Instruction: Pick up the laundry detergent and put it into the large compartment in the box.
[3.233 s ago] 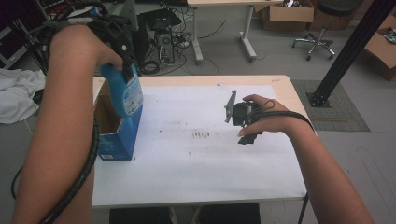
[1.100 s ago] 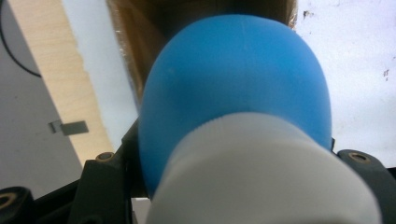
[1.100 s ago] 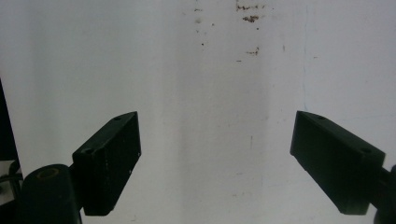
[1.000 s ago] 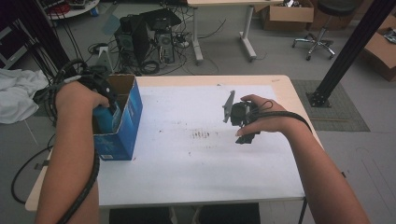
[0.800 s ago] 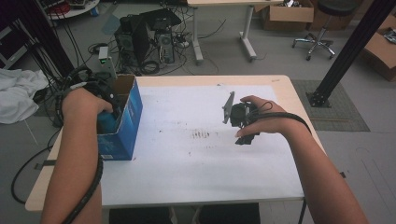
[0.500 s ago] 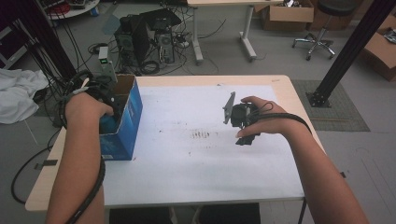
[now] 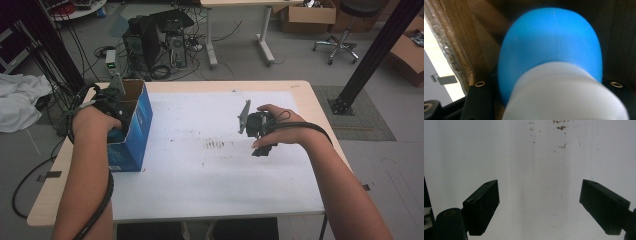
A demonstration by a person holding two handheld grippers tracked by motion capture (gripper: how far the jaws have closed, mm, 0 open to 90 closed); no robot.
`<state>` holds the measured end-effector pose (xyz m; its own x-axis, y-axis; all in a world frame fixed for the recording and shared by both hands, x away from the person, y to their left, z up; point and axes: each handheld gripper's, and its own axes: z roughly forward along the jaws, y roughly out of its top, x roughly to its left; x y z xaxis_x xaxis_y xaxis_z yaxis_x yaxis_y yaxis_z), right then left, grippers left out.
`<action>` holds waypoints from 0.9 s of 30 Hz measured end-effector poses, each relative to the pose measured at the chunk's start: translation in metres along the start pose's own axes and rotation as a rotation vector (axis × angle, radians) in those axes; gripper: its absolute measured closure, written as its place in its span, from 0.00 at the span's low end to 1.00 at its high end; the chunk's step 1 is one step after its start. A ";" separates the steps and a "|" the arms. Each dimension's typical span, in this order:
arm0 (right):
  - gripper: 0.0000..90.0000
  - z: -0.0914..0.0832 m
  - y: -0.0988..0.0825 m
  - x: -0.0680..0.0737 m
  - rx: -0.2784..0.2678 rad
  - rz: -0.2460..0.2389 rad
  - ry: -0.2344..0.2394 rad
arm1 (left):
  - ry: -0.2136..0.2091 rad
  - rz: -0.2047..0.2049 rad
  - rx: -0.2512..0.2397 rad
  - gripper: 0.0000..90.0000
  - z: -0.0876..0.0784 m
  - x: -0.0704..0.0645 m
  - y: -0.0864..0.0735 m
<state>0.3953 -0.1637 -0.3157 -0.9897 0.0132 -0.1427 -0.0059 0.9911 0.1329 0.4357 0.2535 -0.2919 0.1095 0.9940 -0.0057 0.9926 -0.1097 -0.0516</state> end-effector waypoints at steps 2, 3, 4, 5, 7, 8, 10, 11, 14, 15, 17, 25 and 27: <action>0.18 0.000 0.000 0.000 -0.004 -0.001 -0.001 | 0.004 0.002 0.008 0.44 0.000 -0.001 0.000; 0.18 -0.001 0.001 0.000 -0.005 -0.001 -0.001 | 0.005 0.004 0.014 0.44 0.001 -0.001 0.000; 0.18 -0.001 0.001 0.000 -0.005 -0.001 -0.001 | 0.005 0.004 0.014 0.44 0.001 -0.001 0.000; 0.18 -0.001 0.000 0.000 -0.006 -0.001 -0.002 | 0.012 0.011 0.011 0.44 0.001 -0.003 0.001; 0.18 -0.001 0.000 0.000 -0.006 -0.001 -0.002 | 0.011 0.009 0.009 0.44 0.000 -0.003 0.001; 0.18 -0.001 0.000 0.000 -0.005 -0.001 -0.001 | 0.011 0.009 0.007 0.44 0.000 -0.003 0.001; 0.18 -0.001 0.000 0.000 -0.003 -0.001 -0.002 | 0.010 0.005 0.000 0.44 0.000 -0.003 0.001; 0.18 -0.001 0.000 0.000 -0.003 -0.001 -0.002 | 0.010 0.004 -0.001 0.44 0.000 -0.003 0.001; 0.18 -0.001 -0.001 0.000 -0.003 0.001 -0.003 | 0.010 -0.004 -0.017 0.44 0.000 -0.003 0.001; 0.18 -0.001 -0.001 0.001 -0.007 0.002 -0.003 | 0.005 -0.005 -0.029 0.44 0.000 -0.002 0.000; 0.18 -0.001 0.000 0.001 -0.010 0.001 -0.001 | 0.004 -0.006 -0.027 0.44 0.000 -0.002 -0.001; 0.18 0.001 0.003 0.001 -0.008 -0.005 0.002 | 0.004 0.009 -0.040 0.42 0.000 -0.003 -0.003; 0.18 0.001 0.004 0.001 -0.007 -0.007 0.002 | 0.004 0.013 -0.044 0.41 -0.002 -0.004 -0.003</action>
<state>0.3947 -0.1599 -0.3166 -0.9898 0.0058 -0.1422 -0.0141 0.9902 0.1387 0.4328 0.2495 -0.2897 0.1224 0.9925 -0.0026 0.9924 -0.1224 -0.0077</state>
